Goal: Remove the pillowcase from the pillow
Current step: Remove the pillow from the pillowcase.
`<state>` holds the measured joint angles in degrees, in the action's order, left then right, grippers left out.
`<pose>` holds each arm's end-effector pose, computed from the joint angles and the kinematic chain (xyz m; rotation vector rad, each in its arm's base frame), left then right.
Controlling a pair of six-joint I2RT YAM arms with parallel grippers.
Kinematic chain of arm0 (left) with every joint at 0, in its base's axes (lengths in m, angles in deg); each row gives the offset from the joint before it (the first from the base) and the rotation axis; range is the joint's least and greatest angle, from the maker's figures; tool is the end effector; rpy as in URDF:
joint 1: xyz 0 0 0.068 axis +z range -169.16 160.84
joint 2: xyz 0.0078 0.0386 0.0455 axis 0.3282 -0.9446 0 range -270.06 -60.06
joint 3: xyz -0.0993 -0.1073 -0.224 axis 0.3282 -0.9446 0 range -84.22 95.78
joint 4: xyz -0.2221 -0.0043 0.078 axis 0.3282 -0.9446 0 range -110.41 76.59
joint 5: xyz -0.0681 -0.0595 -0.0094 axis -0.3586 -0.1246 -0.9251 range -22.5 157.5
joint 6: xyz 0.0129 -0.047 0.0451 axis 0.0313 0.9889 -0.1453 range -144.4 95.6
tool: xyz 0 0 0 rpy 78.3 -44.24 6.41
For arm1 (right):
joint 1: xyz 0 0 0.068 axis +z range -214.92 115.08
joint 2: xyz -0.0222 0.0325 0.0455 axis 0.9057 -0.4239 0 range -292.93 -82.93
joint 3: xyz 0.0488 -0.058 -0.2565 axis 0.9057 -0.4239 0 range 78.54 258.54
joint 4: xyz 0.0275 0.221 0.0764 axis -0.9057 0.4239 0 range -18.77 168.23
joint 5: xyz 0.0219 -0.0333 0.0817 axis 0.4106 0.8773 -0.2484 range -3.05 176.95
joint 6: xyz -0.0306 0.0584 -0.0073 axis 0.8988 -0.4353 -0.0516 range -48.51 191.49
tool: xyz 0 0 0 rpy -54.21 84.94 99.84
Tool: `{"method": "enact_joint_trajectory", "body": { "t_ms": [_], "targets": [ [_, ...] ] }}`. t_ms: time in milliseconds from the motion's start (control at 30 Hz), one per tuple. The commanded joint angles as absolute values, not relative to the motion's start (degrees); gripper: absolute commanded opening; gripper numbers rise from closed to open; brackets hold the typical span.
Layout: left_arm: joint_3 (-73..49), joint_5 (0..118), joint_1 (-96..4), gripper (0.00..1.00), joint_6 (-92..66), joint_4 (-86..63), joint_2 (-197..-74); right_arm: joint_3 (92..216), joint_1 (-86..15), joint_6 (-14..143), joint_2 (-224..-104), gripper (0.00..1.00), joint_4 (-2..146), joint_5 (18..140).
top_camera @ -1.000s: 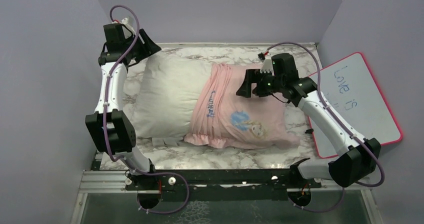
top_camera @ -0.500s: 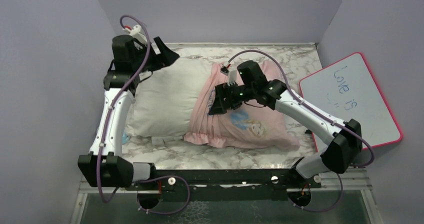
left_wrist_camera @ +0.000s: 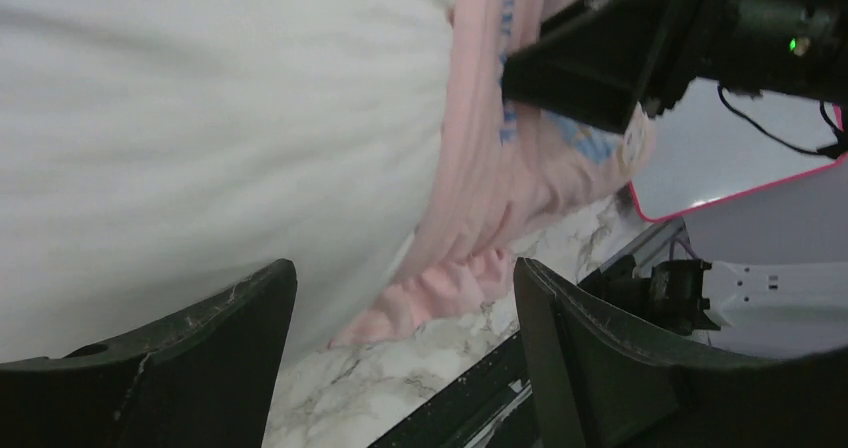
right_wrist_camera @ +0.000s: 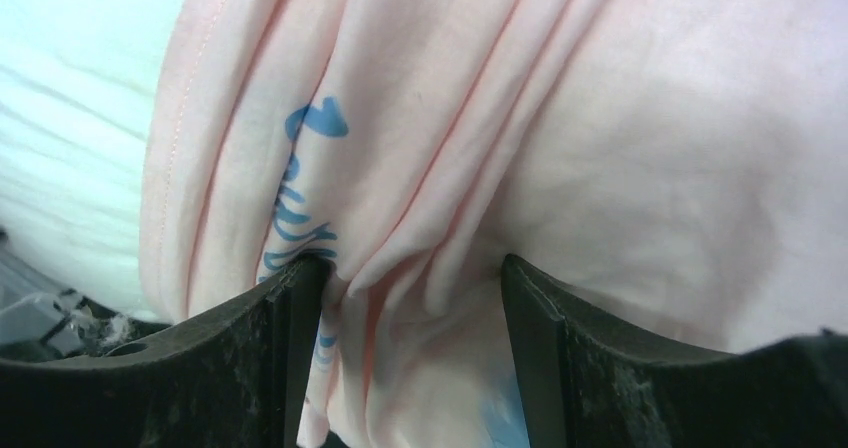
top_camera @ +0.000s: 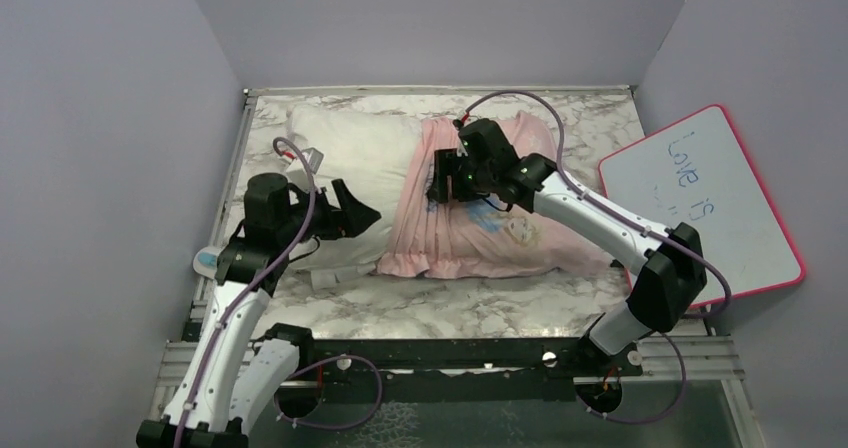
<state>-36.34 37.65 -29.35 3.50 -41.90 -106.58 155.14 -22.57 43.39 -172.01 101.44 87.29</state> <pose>0.1570 -0.0547 0.3117 0.0147 2.1085 -0.9394 0.2470 0.2245 0.2978 -0.2941 2.3785 0.5995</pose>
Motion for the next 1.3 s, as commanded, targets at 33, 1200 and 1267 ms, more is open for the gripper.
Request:
{"method": "enact_joint_trajectory", "body": {
  "t_ms": [33, 1200, 1267],
  "targets": [
    [-45.0, 33.3, -29.8, 0.82, 8.1, -43.8, -98.0, 156.2, -23.7, 44.2, -171.9, 0.70, 99.9, 88.6],
    [-59.0, 43.7, -34.5, 0.25, 22.0, -28.5, -103.6, 120.3, 0.7, -6.2, -164.0, 0.48, 58.5, 123.1],
    [-60.1, 43.6, -34.5, 0.19, 23.2, -26.3, -102.8, 123.2, 0.6, -4.3, -165.2, 0.31, 62.4, 124.2]
  ]
}}
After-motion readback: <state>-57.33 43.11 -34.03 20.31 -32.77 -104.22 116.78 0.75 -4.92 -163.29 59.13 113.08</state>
